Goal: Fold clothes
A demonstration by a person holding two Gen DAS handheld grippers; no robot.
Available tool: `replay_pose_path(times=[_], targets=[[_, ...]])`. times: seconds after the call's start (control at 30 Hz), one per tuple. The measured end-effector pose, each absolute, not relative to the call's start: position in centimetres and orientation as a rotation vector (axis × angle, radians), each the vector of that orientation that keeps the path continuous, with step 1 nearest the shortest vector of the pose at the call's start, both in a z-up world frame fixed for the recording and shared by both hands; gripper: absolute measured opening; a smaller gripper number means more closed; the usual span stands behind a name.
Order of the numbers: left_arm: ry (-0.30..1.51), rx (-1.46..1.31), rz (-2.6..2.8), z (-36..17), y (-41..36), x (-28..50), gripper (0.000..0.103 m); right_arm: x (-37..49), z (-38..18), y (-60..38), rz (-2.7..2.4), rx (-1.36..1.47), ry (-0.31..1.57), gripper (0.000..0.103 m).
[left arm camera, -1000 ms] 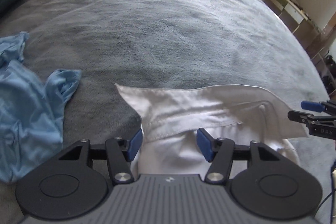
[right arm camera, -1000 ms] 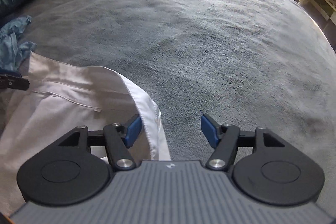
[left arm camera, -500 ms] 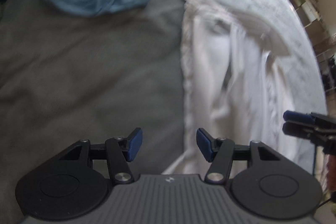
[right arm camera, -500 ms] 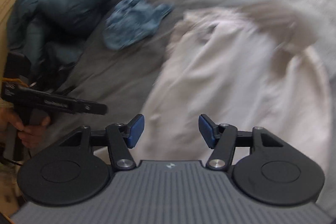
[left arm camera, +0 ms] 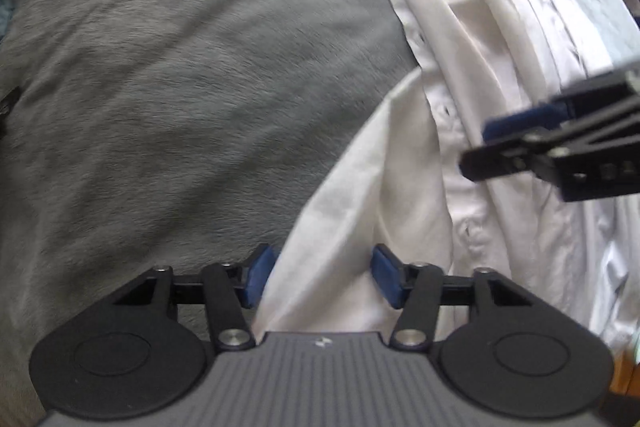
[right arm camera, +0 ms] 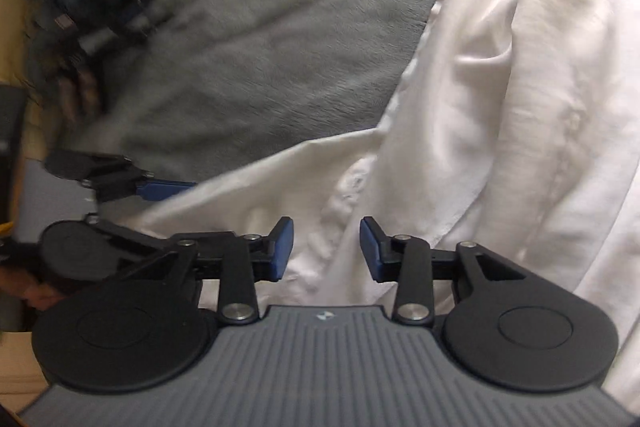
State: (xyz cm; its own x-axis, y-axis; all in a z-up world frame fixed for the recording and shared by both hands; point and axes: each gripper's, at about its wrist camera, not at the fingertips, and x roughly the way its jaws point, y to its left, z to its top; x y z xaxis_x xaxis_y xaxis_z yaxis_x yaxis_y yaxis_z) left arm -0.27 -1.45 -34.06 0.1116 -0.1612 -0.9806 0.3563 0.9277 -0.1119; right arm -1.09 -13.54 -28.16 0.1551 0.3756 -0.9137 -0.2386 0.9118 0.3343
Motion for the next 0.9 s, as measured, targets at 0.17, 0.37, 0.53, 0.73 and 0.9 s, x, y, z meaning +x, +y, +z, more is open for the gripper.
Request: replay_pose_path(times=[0.17, 0.37, 0.53, 0.73, 0.9], targets=[[1.372, 0.148, -0.371, -33.6, -1.2, -0.5, 0.004, -0.6, -29.7, -12.6, 0.389, 0.051, 1.382, 0.035], [1.304, 0.029, -0.321, -30.2, 0.7, -0.3, 0.001, -0.5, -30.6, -12.4, 0.327, 0.058, 1.388, 0.026], [1.181, -0.013, -0.218, -24.6, 2.6, 1.2, 0.001, -0.4, -29.9, -14.2, 0.278, 0.121, 1.376, 0.014], [1.005, 0.045, -0.026, -19.8, 6.0, 5.7, 0.001, -0.4, -29.5, -16.1, 0.222, 0.148, 1.367, 0.013], [0.984, 0.134, 0.155, -21.0, 8.3, 10.5, 0.003, -0.6, -29.8, -17.1, 0.197, 0.18, 1.371, 0.013]])
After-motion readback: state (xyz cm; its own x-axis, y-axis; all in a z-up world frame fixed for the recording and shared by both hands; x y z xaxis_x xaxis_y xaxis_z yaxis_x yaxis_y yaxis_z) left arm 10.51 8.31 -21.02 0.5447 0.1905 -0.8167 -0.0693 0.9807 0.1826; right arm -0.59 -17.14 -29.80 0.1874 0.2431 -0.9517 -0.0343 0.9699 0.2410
